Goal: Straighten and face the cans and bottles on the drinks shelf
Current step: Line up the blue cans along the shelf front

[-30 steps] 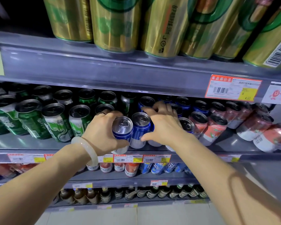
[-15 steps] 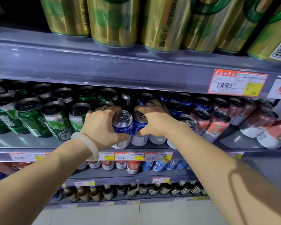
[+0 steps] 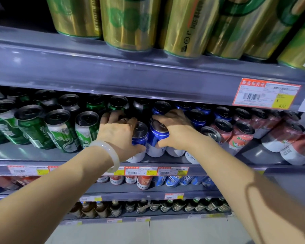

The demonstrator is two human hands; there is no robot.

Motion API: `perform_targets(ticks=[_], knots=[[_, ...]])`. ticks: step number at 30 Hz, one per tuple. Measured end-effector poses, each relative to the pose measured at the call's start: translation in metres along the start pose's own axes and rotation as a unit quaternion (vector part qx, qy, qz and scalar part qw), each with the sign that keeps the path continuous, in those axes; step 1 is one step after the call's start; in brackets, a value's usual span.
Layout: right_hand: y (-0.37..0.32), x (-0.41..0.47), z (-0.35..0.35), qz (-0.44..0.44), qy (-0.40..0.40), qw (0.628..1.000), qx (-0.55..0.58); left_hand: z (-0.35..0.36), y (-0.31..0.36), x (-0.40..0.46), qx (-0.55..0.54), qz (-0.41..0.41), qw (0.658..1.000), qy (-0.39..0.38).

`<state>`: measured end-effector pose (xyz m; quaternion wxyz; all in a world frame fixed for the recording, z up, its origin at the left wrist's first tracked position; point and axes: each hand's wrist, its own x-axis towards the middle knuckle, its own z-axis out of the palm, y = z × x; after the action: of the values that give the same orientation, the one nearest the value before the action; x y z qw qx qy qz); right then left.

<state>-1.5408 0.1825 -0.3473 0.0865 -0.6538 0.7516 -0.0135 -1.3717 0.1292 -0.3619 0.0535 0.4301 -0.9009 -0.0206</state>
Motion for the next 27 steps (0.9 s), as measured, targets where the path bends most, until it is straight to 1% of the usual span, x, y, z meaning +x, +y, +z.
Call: perform_targets(ticks=[2, 4, 5, 7, 9, 10, 11, 13, 15, 16, 18, 20, 22, 23, 25, 27], knots=[[0.008, -0.010, -0.001, 0.005, 0.004, 0.999, 0.052, -0.004, 0.000, 0.000, 0.031, 0.005, 0.999, -0.013], [0.023, -0.023, -0.004, 0.010, 0.042, 0.992, 0.120, -0.013, 0.006, 0.001, 0.053, 0.013, 0.998, -0.025], [0.031, -0.031, -0.006, 0.009, 0.075, 0.987, 0.141, -0.018, 0.013, 0.001, 0.049, 0.023, 0.998, -0.027], [0.057, -0.046, -0.010, 0.025, 0.138, 0.977, 0.163, -0.020, 0.036, 0.003, -0.015, 0.071, 0.997, 0.004], [0.088, -0.062, -0.016, 0.082, 0.176, 0.965, 0.179, -0.016, 0.068, 0.010, -0.104, 0.145, 0.983, 0.054], [0.104, -0.070, -0.018, 0.108, 0.179, 0.959, 0.190, -0.014, 0.086, 0.013, -0.137, 0.169, 0.975, 0.055], [0.121, -0.078, -0.021, 0.131, 0.170, 0.957, 0.196, -0.013, 0.105, 0.017, -0.149, 0.180, 0.972, 0.024], [0.149, -0.092, -0.023, 0.184, 0.122, 0.957, 0.188, -0.006, 0.140, 0.029, -0.153, 0.176, 0.972, -0.026], [0.173, -0.099, -0.016, 0.237, 0.090, 0.950, 0.180, 0.004, 0.173, 0.044, -0.153, 0.160, 0.974, -0.045], [0.181, -0.100, -0.012, 0.264, 0.087, 0.943, 0.180, 0.008, 0.187, 0.053, -0.153, 0.144, 0.977, -0.045], [0.192, -0.097, -0.001, 0.296, 0.107, 0.928, 0.201, 0.014, 0.208, 0.070, -0.134, 0.104, 0.984, -0.046], [0.196, -0.090, 0.009, 0.298, 0.123, 0.922, 0.214, 0.017, 0.223, 0.083, -0.101, 0.089, 0.990, -0.050], [0.198, -0.084, 0.016, 0.290, 0.140, 0.922, 0.215, 0.018, 0.232, 0.089, -0.072, 0.086, 0.990, -0.083], [0.197, -0.082, 0.017, 0.284, 0.157, 0.919, 0.224, 0.017, 0.235, 0.092, -0.057, 0.086, 0.992, -0.075], [0.202, -0.085, 0.017, 0.277, 0.183, 0.911, 0.244, 0.015, 0.237, 0.096, -0.038, 0.093, 0.995, -0.019], [0.211, -0.094, 0.014, 0.292, 0.176, 0.905, 0.256, 0.009, 0.245, 0.091, -0.065, 0.114, 0.991, -0.024]])
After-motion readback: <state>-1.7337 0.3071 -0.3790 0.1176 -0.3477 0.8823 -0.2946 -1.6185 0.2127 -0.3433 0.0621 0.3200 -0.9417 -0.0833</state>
